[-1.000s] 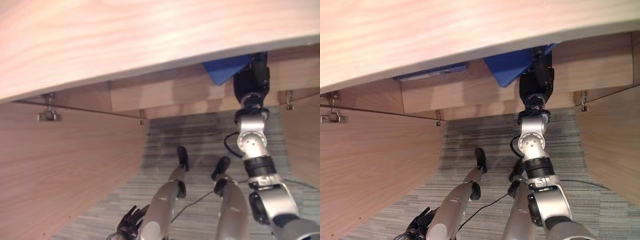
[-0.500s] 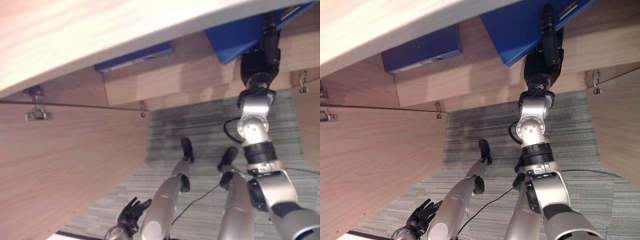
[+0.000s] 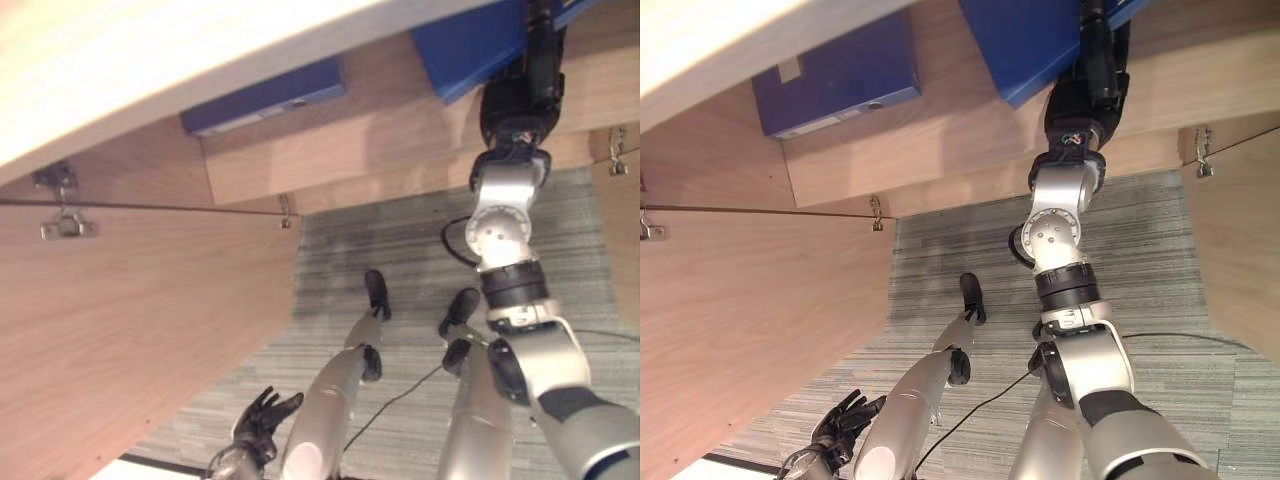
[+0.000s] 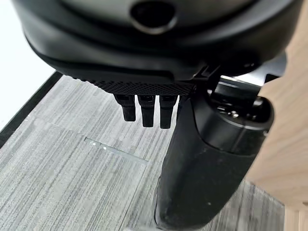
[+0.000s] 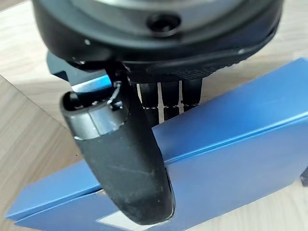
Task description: Put the empty folder in the office cabinet
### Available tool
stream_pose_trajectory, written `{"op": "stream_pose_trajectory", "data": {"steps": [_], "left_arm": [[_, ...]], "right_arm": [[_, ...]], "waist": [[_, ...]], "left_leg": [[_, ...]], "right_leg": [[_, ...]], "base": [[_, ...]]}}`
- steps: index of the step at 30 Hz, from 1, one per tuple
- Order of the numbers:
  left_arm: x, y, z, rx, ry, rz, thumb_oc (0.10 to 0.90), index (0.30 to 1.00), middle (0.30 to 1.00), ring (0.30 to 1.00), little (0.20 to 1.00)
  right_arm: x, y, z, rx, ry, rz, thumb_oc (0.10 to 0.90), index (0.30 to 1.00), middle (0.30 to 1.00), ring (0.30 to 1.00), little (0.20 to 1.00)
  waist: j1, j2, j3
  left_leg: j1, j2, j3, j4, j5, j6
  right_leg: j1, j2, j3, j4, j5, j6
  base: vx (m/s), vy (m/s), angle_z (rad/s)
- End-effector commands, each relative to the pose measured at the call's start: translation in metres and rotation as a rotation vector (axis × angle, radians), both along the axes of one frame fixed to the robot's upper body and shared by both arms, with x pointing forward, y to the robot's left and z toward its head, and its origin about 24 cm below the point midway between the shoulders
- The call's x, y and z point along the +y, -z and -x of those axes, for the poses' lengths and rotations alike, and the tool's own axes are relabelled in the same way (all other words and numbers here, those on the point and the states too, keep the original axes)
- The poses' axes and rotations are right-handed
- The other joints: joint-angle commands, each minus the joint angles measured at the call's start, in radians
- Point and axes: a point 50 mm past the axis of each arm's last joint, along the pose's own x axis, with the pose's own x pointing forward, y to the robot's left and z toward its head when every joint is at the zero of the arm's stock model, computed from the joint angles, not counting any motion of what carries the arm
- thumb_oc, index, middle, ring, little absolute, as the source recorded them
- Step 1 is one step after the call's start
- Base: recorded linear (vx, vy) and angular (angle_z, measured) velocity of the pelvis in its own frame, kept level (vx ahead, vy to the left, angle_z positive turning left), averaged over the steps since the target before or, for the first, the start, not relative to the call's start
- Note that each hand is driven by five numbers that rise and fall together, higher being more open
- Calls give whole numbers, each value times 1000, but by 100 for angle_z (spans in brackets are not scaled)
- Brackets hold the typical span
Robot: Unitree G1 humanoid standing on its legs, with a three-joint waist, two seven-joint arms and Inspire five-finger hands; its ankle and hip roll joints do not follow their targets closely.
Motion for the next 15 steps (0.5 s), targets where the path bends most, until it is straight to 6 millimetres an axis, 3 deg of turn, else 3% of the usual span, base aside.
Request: {"op": "stream_pose_trajectory", "data": {"steps": [1,4,8,15], "left_arm": [[35,5,32,108,37,-148,800,900,900,900,900],[40,4,34,107,45,-153,800,900,900,900,900],[45,1,31,95,75,-160,800,900,900,900,900],[43,-3,26,71,93,-155,800,900,900,900,900]], "right_arm": [[46,-90,31,-364,-78,245,800,900,900,900,900],[60,-81,25,-337,-134,361,800,900,900,900,900],[76,-55,11,-228,-199,664,800,900,900,900,900],[96,-43,13,-216,-273,694,800,900,900,900,900]], "waist": [[11,52,-1],[16,49,-3],[13,31,1],[8,28,7]], "left_leg": [[4,-6,-77,92,-207,-83],[10,-5,-78,88,-203,-86],[14,-1,-79,79,-193,-93],[20,0,-79,68,-186,-94]], "right_leg": [[105,47,-1,-319,100,92],[111,51,-2,-327,103,90],[116,59,-8,-338,109,85],[122,68,-9,-346,111,81]], "base": [[0,0,0],[0,0,0],[-5,-43,-1],[-2,-14,-2]]}}
